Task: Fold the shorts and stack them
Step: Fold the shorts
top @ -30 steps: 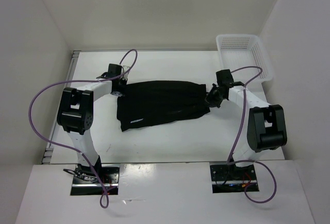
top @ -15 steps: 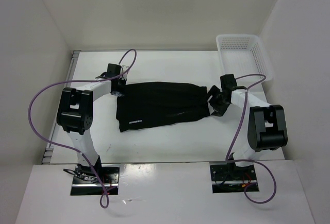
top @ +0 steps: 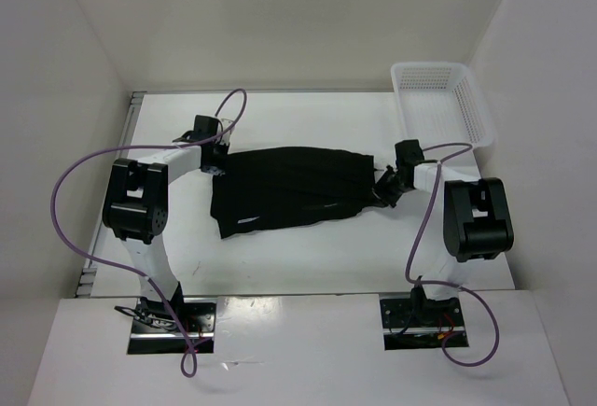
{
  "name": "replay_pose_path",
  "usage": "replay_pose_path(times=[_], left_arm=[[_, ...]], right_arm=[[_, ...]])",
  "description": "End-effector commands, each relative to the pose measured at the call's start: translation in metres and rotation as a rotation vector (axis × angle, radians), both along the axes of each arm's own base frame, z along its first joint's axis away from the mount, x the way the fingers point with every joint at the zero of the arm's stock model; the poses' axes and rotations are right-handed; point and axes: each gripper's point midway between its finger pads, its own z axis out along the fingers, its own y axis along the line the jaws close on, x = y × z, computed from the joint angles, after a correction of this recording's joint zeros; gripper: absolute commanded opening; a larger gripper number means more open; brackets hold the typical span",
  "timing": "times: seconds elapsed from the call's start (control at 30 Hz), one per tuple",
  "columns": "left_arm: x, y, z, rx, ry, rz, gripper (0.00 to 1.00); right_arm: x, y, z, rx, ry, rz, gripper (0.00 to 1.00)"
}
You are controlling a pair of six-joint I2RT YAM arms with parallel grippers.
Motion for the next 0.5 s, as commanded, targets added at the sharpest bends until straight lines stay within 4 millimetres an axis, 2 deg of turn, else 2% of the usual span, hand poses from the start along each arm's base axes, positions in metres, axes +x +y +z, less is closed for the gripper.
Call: replay_pose_path(times=[0.0,0.03,0.07,0.13,0.27,0.3,0.33,0.37,0.4,0.43,0.47], left_arm=[[-0.018,-0.005,-0.008,-0.022,0.072,-0.023,0.29],[-0.02,-0.004,-0.009,-0.021,0.081,-0.023,0.31],[-0.015,-0.005,-0.002,-0.024,0.06,-0.023,0.32],[-0.011,-0.007,0.003,-0.034,0.053,-0.029,0.33],[0.004,-0.013,0.023,-0.057,0.013,-0.041,0.44],[0.004,-0.015,0.029,-0.065,0.009,-0.047,0.49],[0.004,-0.015,0.03,-0.064,0.015,-0.046,0.51],[0.006,-0.018,0.034,-0.077,0.008,-0.054,0.53],[0.007,-0.02,0.041,-0.089,0.0,-0.062,0.56],[0.004,-0.021,0.04,-0.096,0.012,-0.067,0.57],[0.004,-0.023,0.041,-0.103,0.013,-0.072,0.58]], right_arm=[[0.008,-0.012,-0.003,-0.076,-0.031,-0.008,0.18],[0.007,-0.013,-0.001,-0.086,-0.031,-0.012,0.14],[0.012,-0.015,0.006,-0.096,-0.058,-0.007,0.06],[0.017,-0.015,0.018,-0.094,-0.091,-0.008,0.0],[0.038,-0.029,0.045,-0.185,-0.163,0.0,0.0],[0.037,-0.032,0.051,-0.207,-0.162,0.007,0.0],[0.039,-0.032,0.056,-0.236,-0.176,0.041,0.0],[0.049,-0.033,0.069,-0.272,-0.21,0.055,0.0],[0.048,-0.033,0.074,-0.299,-0.208,0.075,0.0],[0.051,-0.033,0.08,-0.337,-0.224,0.11,0.0],[0.061,-0.03,0.096,-0.367,-0.266,0.127,0.0]])
